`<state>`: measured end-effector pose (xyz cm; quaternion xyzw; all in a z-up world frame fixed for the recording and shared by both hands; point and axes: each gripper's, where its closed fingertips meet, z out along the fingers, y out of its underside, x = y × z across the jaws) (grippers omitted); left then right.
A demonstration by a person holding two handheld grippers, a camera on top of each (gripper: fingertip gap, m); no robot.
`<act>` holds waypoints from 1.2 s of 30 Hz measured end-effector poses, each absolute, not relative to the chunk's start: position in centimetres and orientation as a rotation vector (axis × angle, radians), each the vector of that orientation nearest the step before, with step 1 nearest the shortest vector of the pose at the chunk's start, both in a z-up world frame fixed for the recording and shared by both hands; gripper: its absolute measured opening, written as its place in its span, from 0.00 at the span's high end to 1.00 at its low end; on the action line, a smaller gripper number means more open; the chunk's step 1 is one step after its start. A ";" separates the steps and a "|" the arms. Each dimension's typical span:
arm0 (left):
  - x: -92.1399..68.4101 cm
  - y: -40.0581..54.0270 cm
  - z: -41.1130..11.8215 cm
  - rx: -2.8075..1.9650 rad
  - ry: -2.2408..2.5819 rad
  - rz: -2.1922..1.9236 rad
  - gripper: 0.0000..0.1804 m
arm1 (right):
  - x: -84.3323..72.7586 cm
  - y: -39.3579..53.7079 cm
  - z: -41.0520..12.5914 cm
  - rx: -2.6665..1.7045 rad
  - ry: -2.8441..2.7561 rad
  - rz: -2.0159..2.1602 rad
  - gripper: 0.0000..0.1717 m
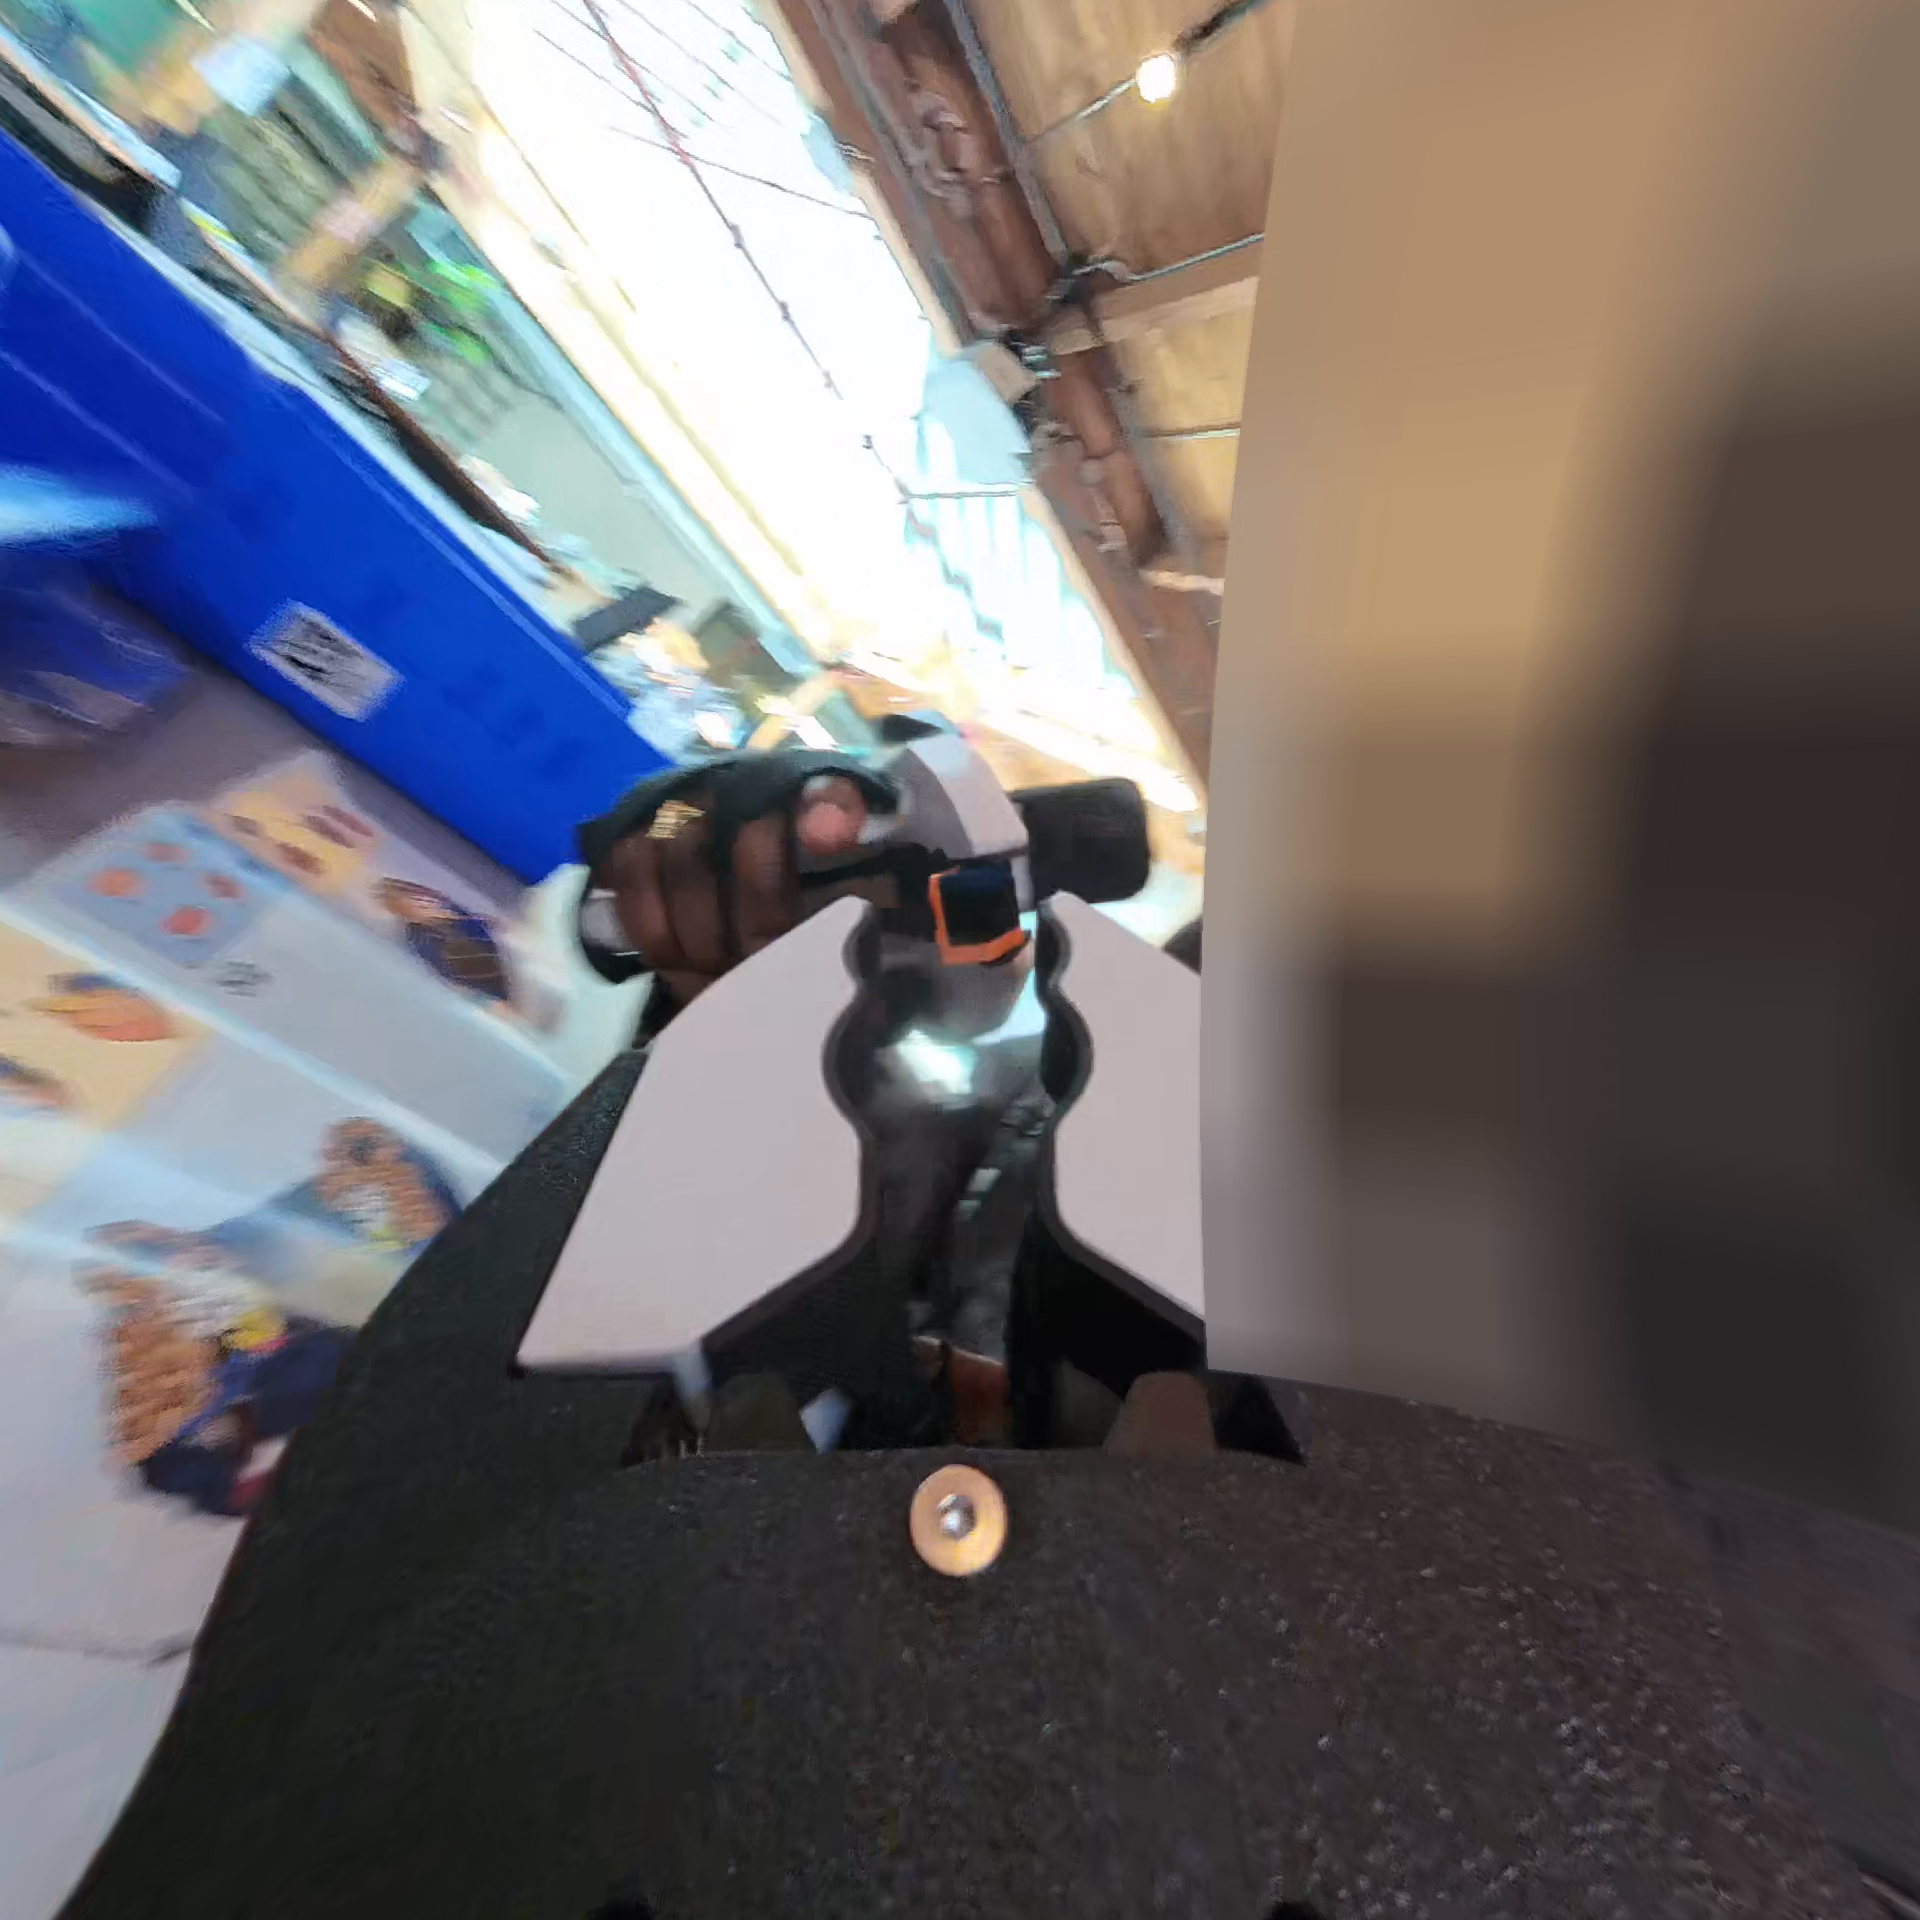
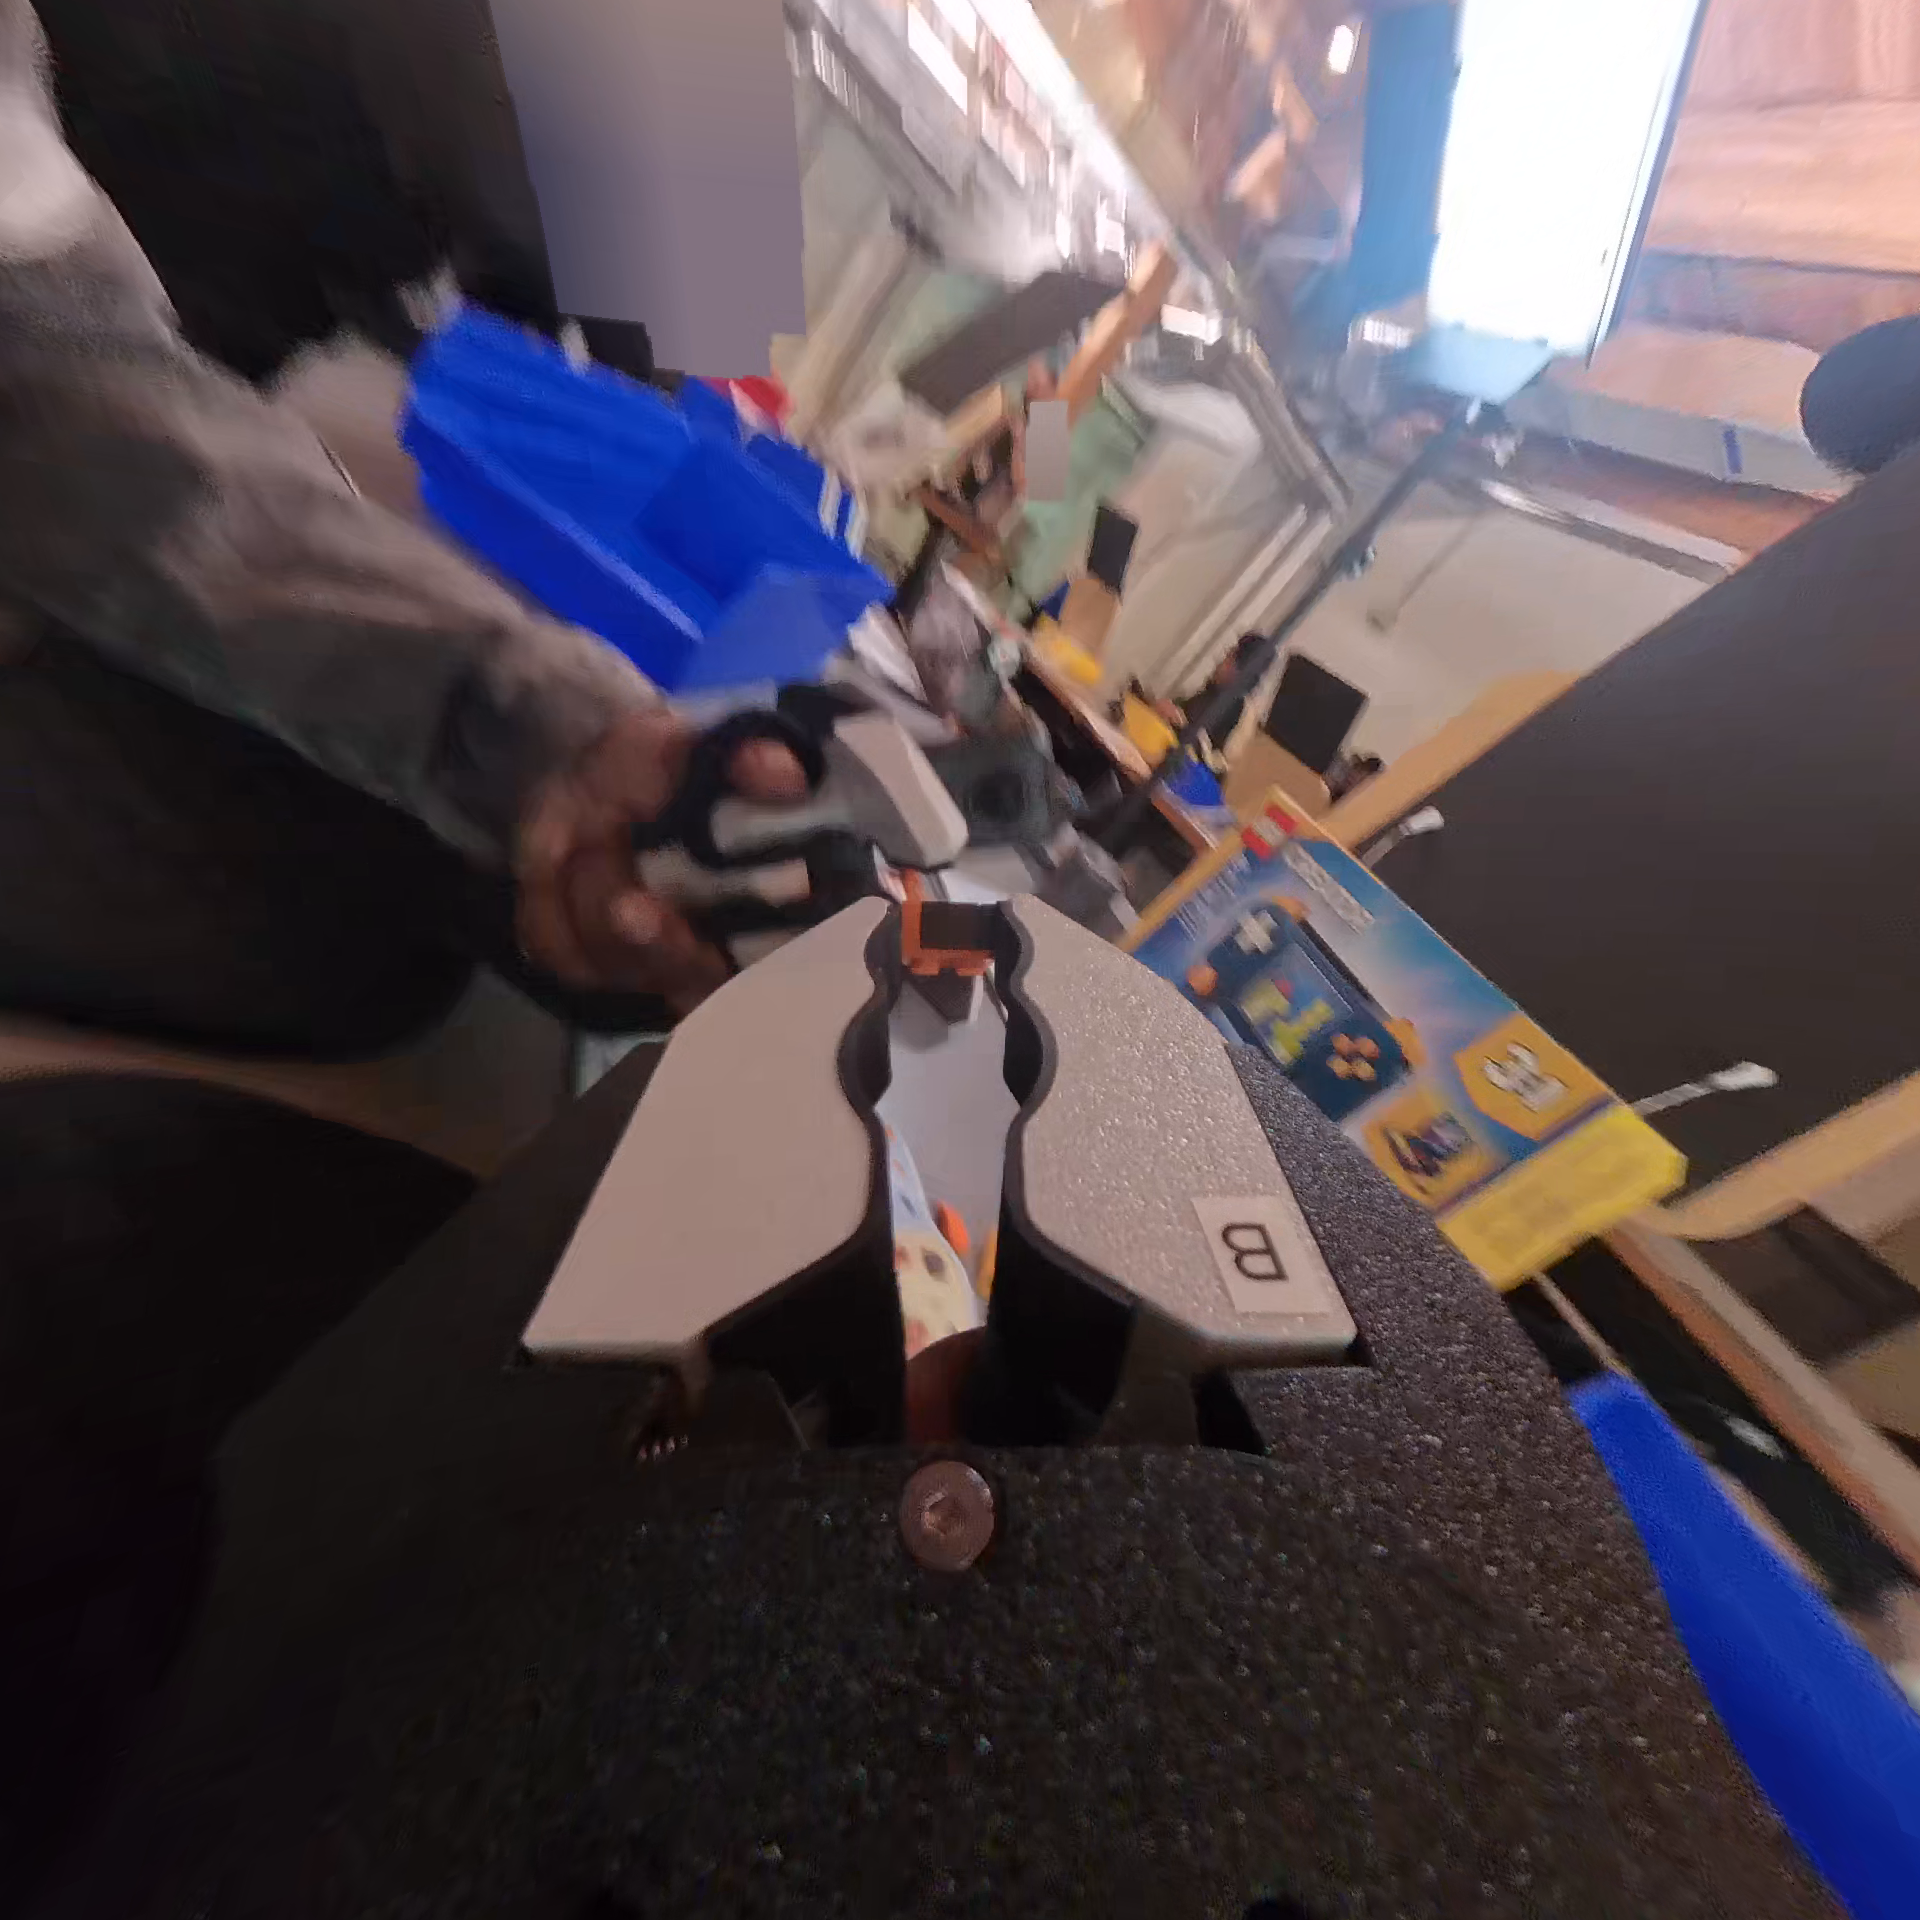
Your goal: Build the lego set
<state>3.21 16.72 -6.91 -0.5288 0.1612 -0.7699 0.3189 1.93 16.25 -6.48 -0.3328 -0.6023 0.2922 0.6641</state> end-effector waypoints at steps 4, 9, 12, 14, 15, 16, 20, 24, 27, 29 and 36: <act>2.8 18.2 -8.7 -1.523 0.616 -1.471 0.82 | 1.9 18.5 -9.2 -0.842 -1.505 0.285 0.90; 3.3 18.6 -10.3 -1.603 0.695 -1.250 0.91 | 1.4 18.5 -10.0 -0.814 -1.581 0.104 0.91; 3.2 18.7 -10.6 -1.610 0.724 -1.215 0.91 | 1.3 18.5 -10.3 -0.795 -1.605 0.004 0.91; 3.2 18.5 -10.5 -1.596 0.721 -1.236 0.91 | 1.3 18.3 -10.1 -0.782 -1.582 -0.041 0.91; 3.2 18.3 -10.1 -1.576 0.706 -1.285 0.91 | 1.2 18.1 -9.7 -0.775 -1.548 -0.035 0.91; 3.2 18.1 -9.8 -1.558 0.688 -1.351 0.91 | 1.2 17.7 -9.4 -0.773 -1.515 0.007 0.89; 3.1 17.4 -8.9 -1.464 0.657 -1.535 0.91 | 1.9 16.1 -9.2 -0.856 -1.412 0.355 0.80; 2.7 16.4 -6.7 -1.267 0.620 -1.660 0.91 | 3.3 15.1 -8.1 -0.889 -1.275 0.769 0.85; 1.3 16.2 -4.8 -1.114 0.558 -1.741 0.92 | 4.0 15.3 -7.1 -0.891 -1.206 0.886 0.89; 0.5 16.2 -4.2 -1.050 0.533 -1.728 0.92 | 3.6 14.3 -9.0 -0.880 -1.343 0.929 0.99; -0.5 16.3 -3.7 -0.990 0.576 -1.569 0.92 | 2.3 12.9 -13.3 -0.976 -1.610 0.916 1.00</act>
